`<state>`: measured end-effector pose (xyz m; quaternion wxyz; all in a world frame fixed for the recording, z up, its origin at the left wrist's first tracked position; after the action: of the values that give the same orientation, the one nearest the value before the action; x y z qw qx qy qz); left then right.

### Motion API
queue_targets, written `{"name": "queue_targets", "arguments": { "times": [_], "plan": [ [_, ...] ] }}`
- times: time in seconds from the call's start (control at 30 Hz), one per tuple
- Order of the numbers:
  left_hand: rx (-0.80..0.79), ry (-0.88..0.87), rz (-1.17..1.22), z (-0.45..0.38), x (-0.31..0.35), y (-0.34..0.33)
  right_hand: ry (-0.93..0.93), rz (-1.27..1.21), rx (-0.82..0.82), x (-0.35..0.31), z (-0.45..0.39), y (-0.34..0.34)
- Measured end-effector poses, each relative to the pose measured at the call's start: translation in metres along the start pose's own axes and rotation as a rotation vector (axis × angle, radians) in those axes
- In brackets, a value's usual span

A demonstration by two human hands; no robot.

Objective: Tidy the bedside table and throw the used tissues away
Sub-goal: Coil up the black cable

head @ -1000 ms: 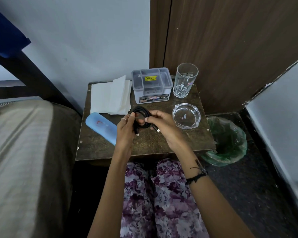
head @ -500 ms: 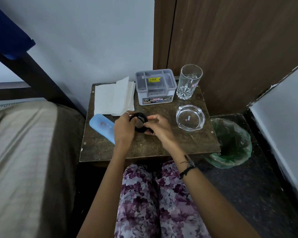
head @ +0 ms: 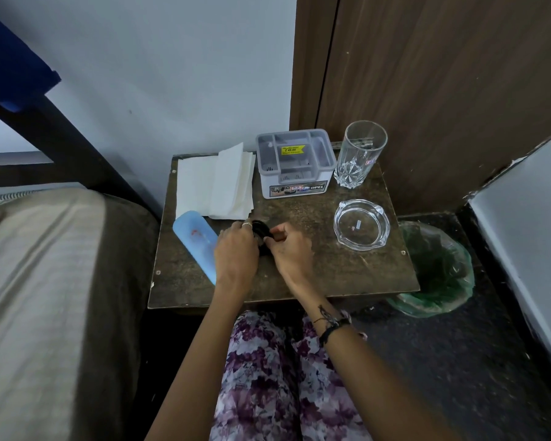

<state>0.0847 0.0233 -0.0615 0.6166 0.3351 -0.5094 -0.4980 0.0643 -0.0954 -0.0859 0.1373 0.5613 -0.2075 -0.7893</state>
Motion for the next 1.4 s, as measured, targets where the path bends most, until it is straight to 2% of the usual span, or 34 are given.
{"name": "queue_targets", "arguments": {
  "times": [0.13,0.27,0.5,0.8,1.1,1.4],
  "plan": [
    [0.007,-0.032,-0.097,0.003,0.005,-0.010,0.029,0.034,-0.044,-0.007,0.001,-0.004],
    [0.044,-0.061,-0.014,0.006,0.012,-0.003,0.059,0.073,-0.053,-0.015,0.003,0.004],
    [0.126,-0.095,0.168,0.017,0.029,0.023,0.126,0.078,0.028,-0.029,0.005,0.029],
    [-0.053,-0.108,0.119,0.014,0.031,-0.002,0.029,0.294,-0.120,-0.015,0.001,0.023],
    [-0.009,-0.109,0.177,0.013,0.021,-0.002,0.022,0.258,-0.129,-0.017,-0.002,0.018],
    [0.092,-0.061,0.055,0.020,0.001,0.010,0.041,0.188,-0.119,-0.021,-0.003,-0.009]
  ]
}}
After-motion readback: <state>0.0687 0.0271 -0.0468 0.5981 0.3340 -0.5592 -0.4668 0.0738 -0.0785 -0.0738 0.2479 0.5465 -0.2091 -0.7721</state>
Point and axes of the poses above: each hand's wrist, its own z-axis away from the middle knuckle, its own y-axis out of the back of the hand, x = y × z, the point moved 9 cm from there along -z, towards the middle knuckle, and after that the axes turned 9 degrees about -x, right-handed, at the moved point
